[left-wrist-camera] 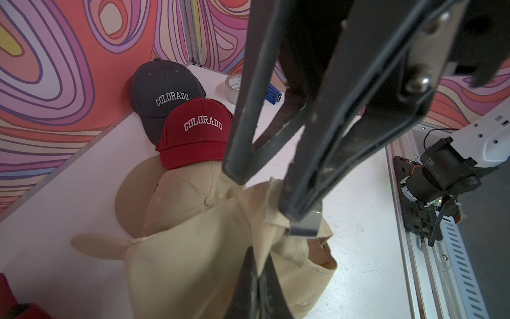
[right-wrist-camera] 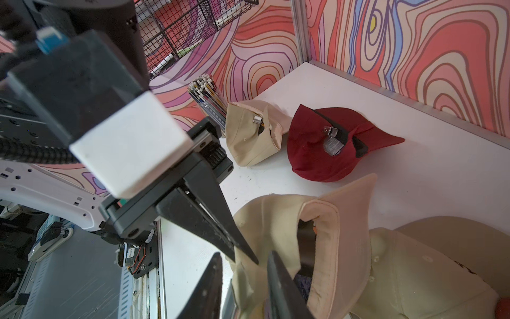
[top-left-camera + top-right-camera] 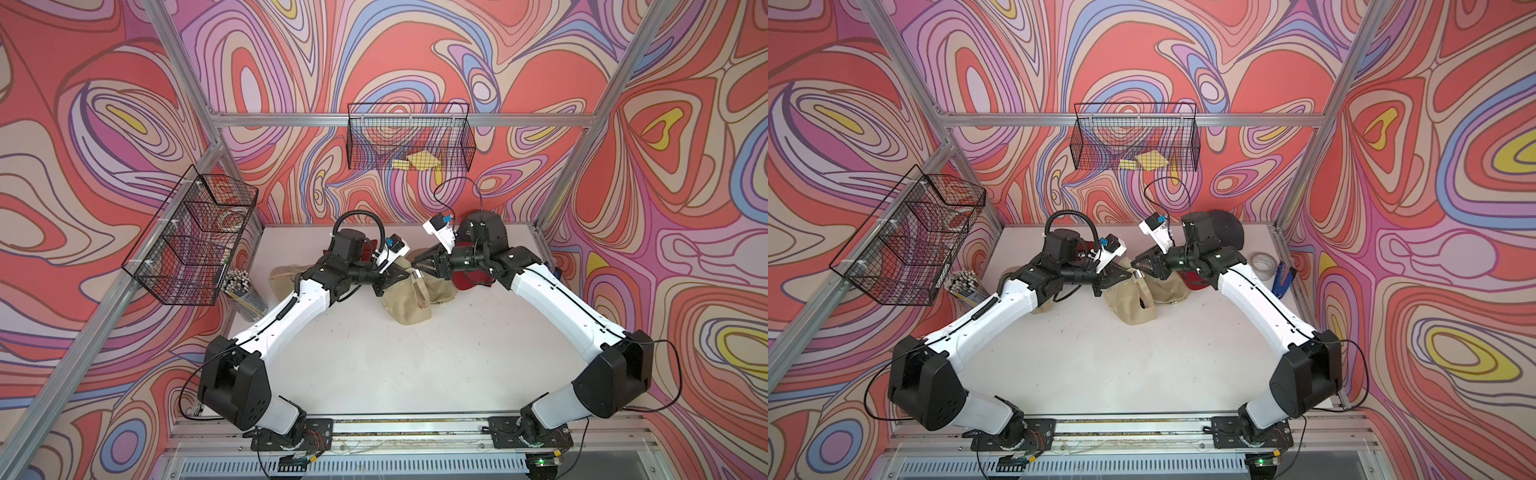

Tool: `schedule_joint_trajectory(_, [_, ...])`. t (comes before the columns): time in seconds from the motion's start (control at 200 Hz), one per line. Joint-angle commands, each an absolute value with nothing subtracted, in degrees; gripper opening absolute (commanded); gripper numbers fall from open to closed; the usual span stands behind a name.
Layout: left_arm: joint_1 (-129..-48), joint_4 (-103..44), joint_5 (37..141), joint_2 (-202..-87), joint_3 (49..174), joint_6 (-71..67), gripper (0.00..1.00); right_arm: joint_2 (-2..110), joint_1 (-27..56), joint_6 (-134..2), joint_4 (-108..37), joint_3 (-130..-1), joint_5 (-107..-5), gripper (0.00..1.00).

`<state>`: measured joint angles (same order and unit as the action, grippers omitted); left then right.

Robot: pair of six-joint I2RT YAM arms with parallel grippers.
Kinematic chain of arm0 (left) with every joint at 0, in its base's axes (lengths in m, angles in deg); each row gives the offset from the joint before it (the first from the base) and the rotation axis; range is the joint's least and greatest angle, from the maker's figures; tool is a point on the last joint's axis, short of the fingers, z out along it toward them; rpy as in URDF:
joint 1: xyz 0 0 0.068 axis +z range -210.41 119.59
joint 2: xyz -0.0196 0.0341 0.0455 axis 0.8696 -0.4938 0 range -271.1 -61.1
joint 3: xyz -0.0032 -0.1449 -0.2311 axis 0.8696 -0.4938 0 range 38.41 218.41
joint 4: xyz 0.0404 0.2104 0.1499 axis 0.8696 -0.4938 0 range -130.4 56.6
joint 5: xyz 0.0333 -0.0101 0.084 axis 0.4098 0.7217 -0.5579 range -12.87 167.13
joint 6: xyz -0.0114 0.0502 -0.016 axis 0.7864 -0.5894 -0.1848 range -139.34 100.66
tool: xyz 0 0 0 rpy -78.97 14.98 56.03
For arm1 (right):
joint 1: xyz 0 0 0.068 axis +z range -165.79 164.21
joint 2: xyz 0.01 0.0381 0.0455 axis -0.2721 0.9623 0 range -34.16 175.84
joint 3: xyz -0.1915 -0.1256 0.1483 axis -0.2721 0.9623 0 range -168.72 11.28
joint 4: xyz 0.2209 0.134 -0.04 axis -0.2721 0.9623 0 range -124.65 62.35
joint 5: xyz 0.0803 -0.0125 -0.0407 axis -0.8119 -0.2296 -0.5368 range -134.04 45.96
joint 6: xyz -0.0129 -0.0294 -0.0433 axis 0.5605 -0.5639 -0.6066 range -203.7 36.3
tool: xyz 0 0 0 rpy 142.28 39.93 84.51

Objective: Open the adjustable buckle of the baseball cap
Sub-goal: Open the adjustable buckle on the baseball cap.

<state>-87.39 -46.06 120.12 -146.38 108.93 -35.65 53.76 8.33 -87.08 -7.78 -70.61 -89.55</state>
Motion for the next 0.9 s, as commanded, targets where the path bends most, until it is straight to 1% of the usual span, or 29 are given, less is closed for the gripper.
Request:
schedule_joint_trajectory(0.0, [-87.42,-46.75,120.0,-146.88,110.48,-37.17,0.0,54.91,8.46,-88.09,-6.79,-72.05,-90.6,0.26])
schedule_joint_trajectory(0.185, [-87.39,-46.75,119.85,-146.88,110.56,-36.87,0.0,55.04,8.58,-88.4,-6.45,-72.13,-90.83,0.25])
schedule_joint_trajectory(0.245, [-87.39,-46.84,119.68,-146.88,110.61,-36.9,0.0,55.12,8.66,-88.57,-6.42,-72.13,-90.96,0.22])
schedule_joint_trajectory(0.386, [-87.39,-47.01,119.33,-146.97,110.74,-36.99,0.0,55.14,8.8,-88.93,-6.09,-72.27,-91.3,0.15])
schedule_joint_trajectory(0.511, [-87.34,-47.66,118.32,-147.53,111.23,-36.68,0.0,54.37,8.81,-89.13,-6.84,-71.85,-91.69,0.0])
schedule_joint_trajectory(0.696, [-87.0,-50.61,115.6,-149.91,113.51,-33.89,0.0,52.0,8.78,-89.29,-10.19,-69.72,-96.31,0.0])
schedule_joint_trajectory(0.896, [-85.91,-53.48,114.58,-152.23,115.99,-31.8,0.0,51.12,8.8,-92.56,-8.31,-69.68,-100.21,0.0])
